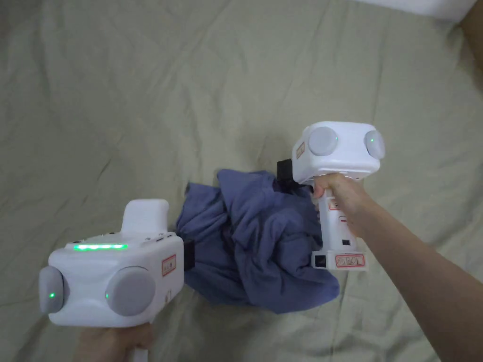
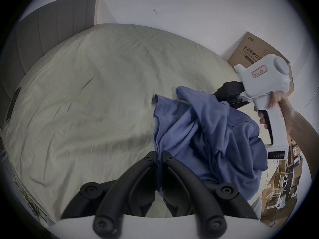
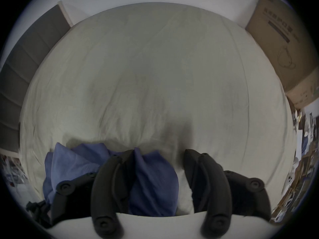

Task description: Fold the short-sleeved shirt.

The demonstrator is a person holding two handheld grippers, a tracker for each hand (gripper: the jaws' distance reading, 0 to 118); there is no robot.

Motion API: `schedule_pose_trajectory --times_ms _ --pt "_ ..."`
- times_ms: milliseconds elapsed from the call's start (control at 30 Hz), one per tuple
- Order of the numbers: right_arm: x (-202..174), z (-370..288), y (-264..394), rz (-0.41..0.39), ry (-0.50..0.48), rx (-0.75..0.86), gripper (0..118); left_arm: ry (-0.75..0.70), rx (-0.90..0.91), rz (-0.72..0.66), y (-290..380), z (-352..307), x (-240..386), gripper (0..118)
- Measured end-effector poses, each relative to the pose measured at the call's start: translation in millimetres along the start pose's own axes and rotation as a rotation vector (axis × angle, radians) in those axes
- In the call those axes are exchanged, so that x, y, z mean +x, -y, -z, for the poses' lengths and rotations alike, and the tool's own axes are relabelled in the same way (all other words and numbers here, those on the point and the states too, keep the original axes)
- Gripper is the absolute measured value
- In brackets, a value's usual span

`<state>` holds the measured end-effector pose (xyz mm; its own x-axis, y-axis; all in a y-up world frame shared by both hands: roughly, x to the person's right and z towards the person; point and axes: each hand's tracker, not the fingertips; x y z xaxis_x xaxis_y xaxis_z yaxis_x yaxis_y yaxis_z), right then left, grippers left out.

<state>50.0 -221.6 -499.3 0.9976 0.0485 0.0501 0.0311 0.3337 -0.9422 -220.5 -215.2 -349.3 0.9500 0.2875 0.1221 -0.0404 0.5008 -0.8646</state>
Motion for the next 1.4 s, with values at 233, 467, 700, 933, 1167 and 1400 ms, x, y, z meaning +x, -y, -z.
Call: schedule_pose_trajectory --times_ms 233,467,700,933,1167,1400 --pt "30.8 -67.0 9.0 0.011 -0.074 0.08 3 -0.003 0.022 -0.027 -10.1 -2.3 -0.2 5" --pt "103.6 -208.9 41.1 0.096 -0.167 0.329 3 0.043 0.169 -0.061 -48.6 -62.5 2.9 5" --pt "168.2 -344.7 96.0 0.183 -0.165 0.587 3 0.038 0.427 -0.094 -94.4 -168.7 -2.7 5" --pt "206.8 -441.6 150.7 0.23 -0.029 0.795 3 0.051 0.668 -0.091 -131.1 -274.8 -18.8 5" --pt "235.6 -494.8 181.3 0.321 -0.021 0.894 3 0.066 0.756 -0.107 -151.7 -334.7 -38.2 5" --pt "218.5 -528.8 158.5 0.257 0.067 0.959 3 0.059 0.791 -0.071 -188.0 -357.4 -24.6 5"
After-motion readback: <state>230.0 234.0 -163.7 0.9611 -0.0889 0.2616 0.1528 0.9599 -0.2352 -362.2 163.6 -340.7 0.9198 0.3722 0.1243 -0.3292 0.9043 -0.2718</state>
